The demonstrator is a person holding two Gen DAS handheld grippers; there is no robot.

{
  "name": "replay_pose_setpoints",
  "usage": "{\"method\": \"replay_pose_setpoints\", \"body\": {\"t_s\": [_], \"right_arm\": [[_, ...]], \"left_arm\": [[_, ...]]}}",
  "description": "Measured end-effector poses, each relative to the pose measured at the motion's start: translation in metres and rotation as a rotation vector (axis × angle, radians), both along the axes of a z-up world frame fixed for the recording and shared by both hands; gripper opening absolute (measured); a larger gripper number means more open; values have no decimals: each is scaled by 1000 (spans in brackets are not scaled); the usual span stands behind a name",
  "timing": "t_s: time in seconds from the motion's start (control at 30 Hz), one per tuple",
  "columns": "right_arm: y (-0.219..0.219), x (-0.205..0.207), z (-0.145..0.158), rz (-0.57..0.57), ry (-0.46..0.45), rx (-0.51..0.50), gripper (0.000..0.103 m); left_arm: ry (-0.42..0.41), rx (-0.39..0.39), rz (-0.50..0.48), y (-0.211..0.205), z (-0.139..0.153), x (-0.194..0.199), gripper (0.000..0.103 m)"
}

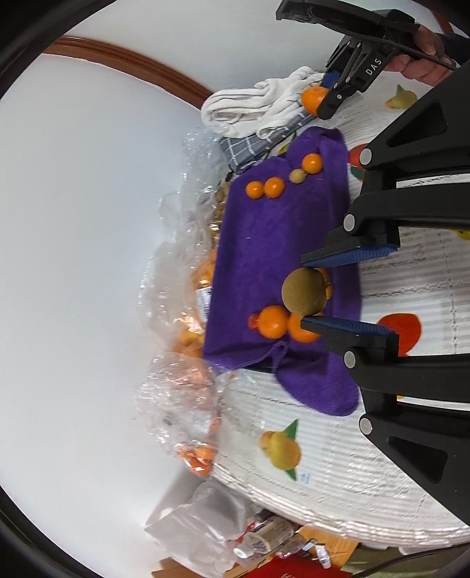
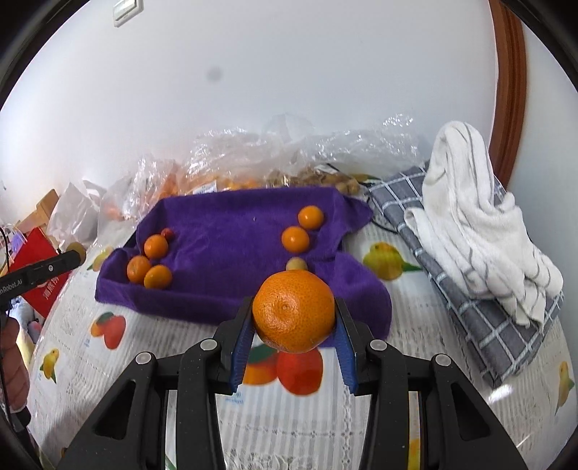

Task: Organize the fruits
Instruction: 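Carry the brownish fruit and the large tangerine up over the purple towel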

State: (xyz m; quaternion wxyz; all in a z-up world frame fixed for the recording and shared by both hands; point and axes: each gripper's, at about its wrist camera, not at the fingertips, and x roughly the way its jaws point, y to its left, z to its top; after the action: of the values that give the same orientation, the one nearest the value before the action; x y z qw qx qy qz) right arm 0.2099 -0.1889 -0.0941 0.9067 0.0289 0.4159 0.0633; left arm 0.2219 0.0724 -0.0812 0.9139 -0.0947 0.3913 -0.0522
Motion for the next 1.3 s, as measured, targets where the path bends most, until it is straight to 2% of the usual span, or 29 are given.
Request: {"method": "replay_pose_setpoints", "body": {"t_s": [0.17,0.4,0.7,0.97,1.3], "right_arm": [[5,19,2,5,-7,-1,41],[12,47,0,3,-13,-4,41],[31,80,-36,19,46,-34,41],[44,87,-56,51,72,-57,41],[53,89,-69,69,103,-88,41]], "left_arm": [[-10,10,8,2,6,14,26],[4,39,19,0,-2,48,26],[58,81,6,-8,-31,88,26],[107,120,-20,-22,-57,109,26],[164,133,-40,-27,-73,117,26]]}}
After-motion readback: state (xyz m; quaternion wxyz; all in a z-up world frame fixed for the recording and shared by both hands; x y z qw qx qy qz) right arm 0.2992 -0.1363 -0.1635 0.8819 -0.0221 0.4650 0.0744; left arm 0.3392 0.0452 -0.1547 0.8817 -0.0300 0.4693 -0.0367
